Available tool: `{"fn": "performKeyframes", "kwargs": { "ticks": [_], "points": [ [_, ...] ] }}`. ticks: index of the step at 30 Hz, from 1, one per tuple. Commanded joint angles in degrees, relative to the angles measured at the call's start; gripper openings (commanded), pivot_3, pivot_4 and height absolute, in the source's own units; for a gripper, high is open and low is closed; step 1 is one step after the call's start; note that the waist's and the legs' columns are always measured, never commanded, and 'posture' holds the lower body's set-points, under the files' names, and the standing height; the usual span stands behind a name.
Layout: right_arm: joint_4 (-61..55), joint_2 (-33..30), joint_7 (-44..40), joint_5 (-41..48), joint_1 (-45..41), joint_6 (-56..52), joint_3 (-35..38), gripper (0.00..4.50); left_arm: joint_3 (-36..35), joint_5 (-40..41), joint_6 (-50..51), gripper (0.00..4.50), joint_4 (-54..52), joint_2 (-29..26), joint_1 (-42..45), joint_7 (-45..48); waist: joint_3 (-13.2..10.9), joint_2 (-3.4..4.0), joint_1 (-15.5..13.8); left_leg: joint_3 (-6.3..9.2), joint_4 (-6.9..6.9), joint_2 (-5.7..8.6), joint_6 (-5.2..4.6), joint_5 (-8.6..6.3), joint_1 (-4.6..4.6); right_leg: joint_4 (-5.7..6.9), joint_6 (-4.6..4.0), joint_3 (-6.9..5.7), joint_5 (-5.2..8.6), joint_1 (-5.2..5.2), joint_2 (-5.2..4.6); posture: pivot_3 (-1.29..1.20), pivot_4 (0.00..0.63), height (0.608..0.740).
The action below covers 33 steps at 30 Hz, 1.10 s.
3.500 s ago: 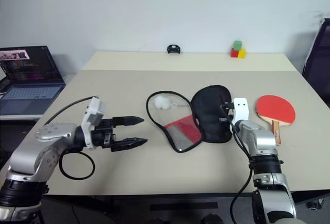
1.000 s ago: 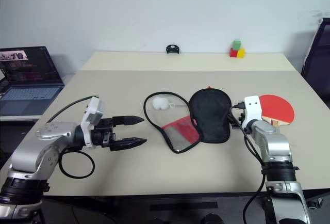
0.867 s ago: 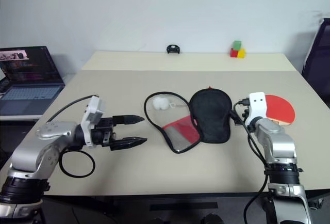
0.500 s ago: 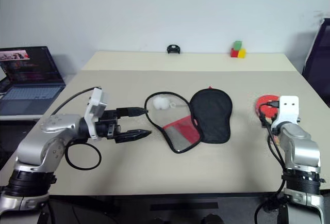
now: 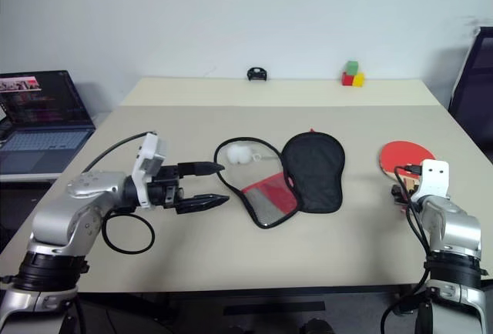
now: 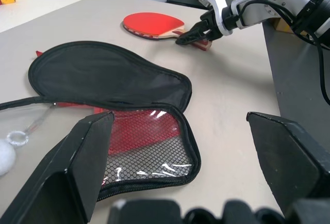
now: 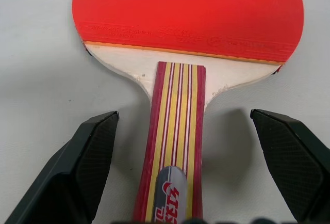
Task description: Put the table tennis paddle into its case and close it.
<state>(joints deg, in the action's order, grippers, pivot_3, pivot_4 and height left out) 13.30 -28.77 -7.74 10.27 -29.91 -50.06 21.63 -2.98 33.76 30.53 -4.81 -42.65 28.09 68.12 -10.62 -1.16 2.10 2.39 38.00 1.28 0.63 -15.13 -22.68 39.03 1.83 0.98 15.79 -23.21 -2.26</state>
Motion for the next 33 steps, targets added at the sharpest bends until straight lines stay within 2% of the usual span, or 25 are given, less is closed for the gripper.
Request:
{"fn": "performKeyframes", "kwargs": {
  "ticks": [1,4,6,8,13,16,27,33],
  "points": [
    [2.91,-0.82,-0.78,-0.27,-1.94,3.19,-0.93,4.50,-1.20,0.03,-1.10,4.50,-0.98,-0.17,0.58,-0.27,0.03,-0.05,0.18,-0.03,0.00,0.00,0.00,0.00,0.04,0.00,0.00,0.00,-0.03,0.02,0.01,0.00,0.150,0.740],
    [5.83,-0.91,-1.43,-0.54,-2.75,4.84,-1.68,4.50,-1.20,-0.01,-1.09,4.50,-1.04,-0.19,0.54,-0.37,0.07,-0.11,0.41,-0.12,0.03,-0.01,-0.02,0.01,0.13,0.00,0.03,0.01,-0.10,0.08,0.02,0.00,0.150,0.740],
    [7.70,-0.92,-2.08,-0.57,-3.27,5.88,-2.23,4.10,-1.24,0.02,-1.01,4.50,-1.09,-0.24,0.50,-0.41,0.16,-0.26,0.66,-0.19,0.05,-0.01,-0.03,0.02,0.20,0.00,0.06,0.02,-0.14,0.12,0.02,0.00,0.150,0.740],
    [8.99,-1.00,-2.48,-0.54,-3.71,6.42,-2.54,3.55,-1.24,-0.01,-0.98,4.50,-1.11,-0.30,0.50,-0.44,0.22,-0.36,0.81,-0.23,0.06,-0.02,-0.06,0.04,0.25,-0.01,0.07,0.05,-0.20,0.17,0.03,0.00,0.150,0.740],
    [10.07,-1.12,-3.15,-0.20,-4.35,6.19,-3.33,1.73,-1.43,0.00,-0.87,4.50,-1.27,-0.66,0.29,-0.37,0.23,-0.39,0.89,-0.24,0.03,-0.05,-0.09,0.04,0.88,-0.12,0.07,0.07,-0.24,0.78,0.02,0.00,0.150,0.740],
    [10.42,-1.10,-3.08,-0.37,-4.51,5.89,-3.75,1.07,-1.51,0.02,-0.82,4.50,-1.30,-0.81,0.25,-0.31,0.23,-0.39,0.82,-0.17,0.02,-0.05,-0.09,0.04,0.95,-0.16,0.08,0.07,-0.24,0.91,0.03,0.00,0.150,0.740],
    [3.47,-1.29,-3.68,1.34,-2.03,0.51,-2.32,1.07,-1.23,-0.08,-0.58,4.50,-0.98,-1.02,0.61,-0.15,0.21,-0.36,0.70,-0.01,-0.08,-0.05,-0.08,0.03,0.87,-0.19,0.04,0.03,-0.20,0.87,0.02,0.00,0.150,0.740],
    [-6.59,-1.57,-2.20,3.95,-3.42,-4.01,1.39,1.07,-0.83,-0.29,-0.54,4.50,-0.41,-0.96,1.22,0.14,0.05,-0.09,0.68,0.03,-0.15,-0.05,-0.07,0.02,0.65,-0.19,-0.01,0.02,-0.06,0.66,-0.01,0.00,0.150,0.740]
  ]
}}
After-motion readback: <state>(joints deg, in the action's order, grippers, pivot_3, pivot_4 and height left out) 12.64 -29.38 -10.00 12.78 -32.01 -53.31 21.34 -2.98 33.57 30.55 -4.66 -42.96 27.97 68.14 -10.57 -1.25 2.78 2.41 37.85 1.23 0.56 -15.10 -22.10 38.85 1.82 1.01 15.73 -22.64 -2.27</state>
